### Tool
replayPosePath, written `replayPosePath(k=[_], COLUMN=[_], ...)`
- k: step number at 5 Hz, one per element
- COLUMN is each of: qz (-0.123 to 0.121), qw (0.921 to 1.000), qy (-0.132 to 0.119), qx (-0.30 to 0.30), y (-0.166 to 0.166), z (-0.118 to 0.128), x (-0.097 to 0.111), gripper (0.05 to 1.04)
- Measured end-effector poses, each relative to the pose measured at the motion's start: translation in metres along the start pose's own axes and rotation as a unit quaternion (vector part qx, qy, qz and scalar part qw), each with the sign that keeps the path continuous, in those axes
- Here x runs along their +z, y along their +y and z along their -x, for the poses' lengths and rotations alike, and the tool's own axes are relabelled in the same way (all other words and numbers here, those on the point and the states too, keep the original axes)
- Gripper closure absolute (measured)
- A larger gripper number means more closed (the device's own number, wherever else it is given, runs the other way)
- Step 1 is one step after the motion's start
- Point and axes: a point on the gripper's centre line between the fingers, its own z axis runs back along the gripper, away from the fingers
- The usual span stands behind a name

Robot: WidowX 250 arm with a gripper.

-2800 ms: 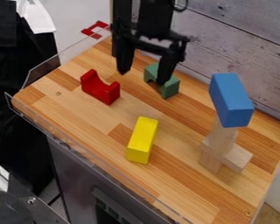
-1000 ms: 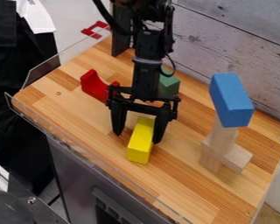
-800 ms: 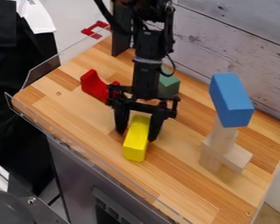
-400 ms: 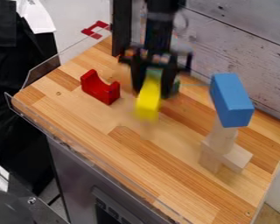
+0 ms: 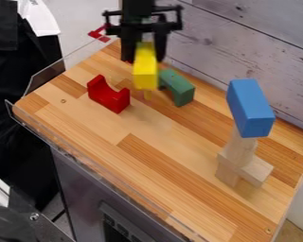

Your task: Put the yellow rectangular block on top of the red arch

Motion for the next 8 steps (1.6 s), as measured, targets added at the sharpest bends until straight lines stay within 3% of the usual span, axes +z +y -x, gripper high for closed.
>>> replayPosePath(k=[1, 2, 3, 4, 5, 6, 7, 8], qz=[-0.002, 0.001, 0.005, 0.02, 0.04, 0.052, 0.071, 0.066], qw=[0.9955, 0.9767, 0.9439, 0.9122, 0.8994, 0.8957, 0.8864, 0.8865], qy=[-0.033, -0.067, -0.107, -0.125, -0.123, -0.117, -0.103, -0.095], qx=[0.089, 0.204, 0.312, 0.39, 0.418, 0.426, 0.446, 0.448], y=[0.015, 0.022, 0.025, 0.026, 0.025, 0.024, 0.034, 0.042], z=[0.007, 0.011, 0.01, 0.01, 0.01, 0.01, 0.01, 0.008], x=[0.004, 0.001, 0.005, 0.01, 0.01, 0.005, 0.002, -0.002], gripper=[0.528, 0.528, 0.528, 0.528, 0.528, 0.528, 0.528, 0.528])
